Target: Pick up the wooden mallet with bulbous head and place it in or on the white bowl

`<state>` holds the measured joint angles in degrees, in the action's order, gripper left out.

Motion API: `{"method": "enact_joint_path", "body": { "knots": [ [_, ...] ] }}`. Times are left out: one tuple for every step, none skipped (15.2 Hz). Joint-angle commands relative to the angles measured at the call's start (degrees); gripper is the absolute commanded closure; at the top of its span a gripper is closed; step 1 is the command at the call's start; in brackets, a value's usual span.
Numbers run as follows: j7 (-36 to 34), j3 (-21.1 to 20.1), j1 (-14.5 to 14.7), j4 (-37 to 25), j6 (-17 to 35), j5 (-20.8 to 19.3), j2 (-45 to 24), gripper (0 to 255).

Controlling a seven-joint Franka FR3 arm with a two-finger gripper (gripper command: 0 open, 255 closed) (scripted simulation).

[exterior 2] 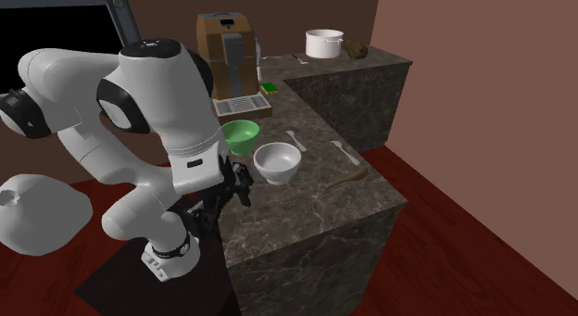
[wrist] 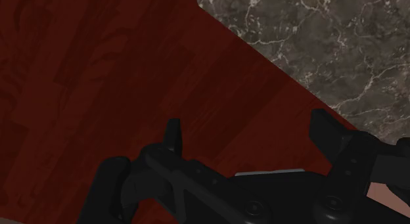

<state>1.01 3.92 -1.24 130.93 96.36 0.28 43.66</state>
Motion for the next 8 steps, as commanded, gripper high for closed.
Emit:
{"method": "enact_joint_path", "body": {
  "knots": [
    [0.0,0.0,0.0,0.0,0.0,0.0,0.0,0],
    [0.18,-0.57,0.72,0.12,1.29,0.43,-1.02,0],
    [0.37,-1.15,1.44,0.19,2.56,0.84,-2.08,0],
    [0.56,-1.73,2.14,0.22,3.82,1.24,-3.16,0],
    [0.76,-2.32,2.84,0.21,5.07,1.63,-4.26,0],
    [0.96,-2.9,3.53,0.15,6.29,2.0,-5.4,0],
    [1.17,-3.49,4.21,0.05,7.5,2.35,-6.55,0],
    [1.38,-4.09,4.88,-0.09,8.7,2.69,-7.73,0]
  ]
}}
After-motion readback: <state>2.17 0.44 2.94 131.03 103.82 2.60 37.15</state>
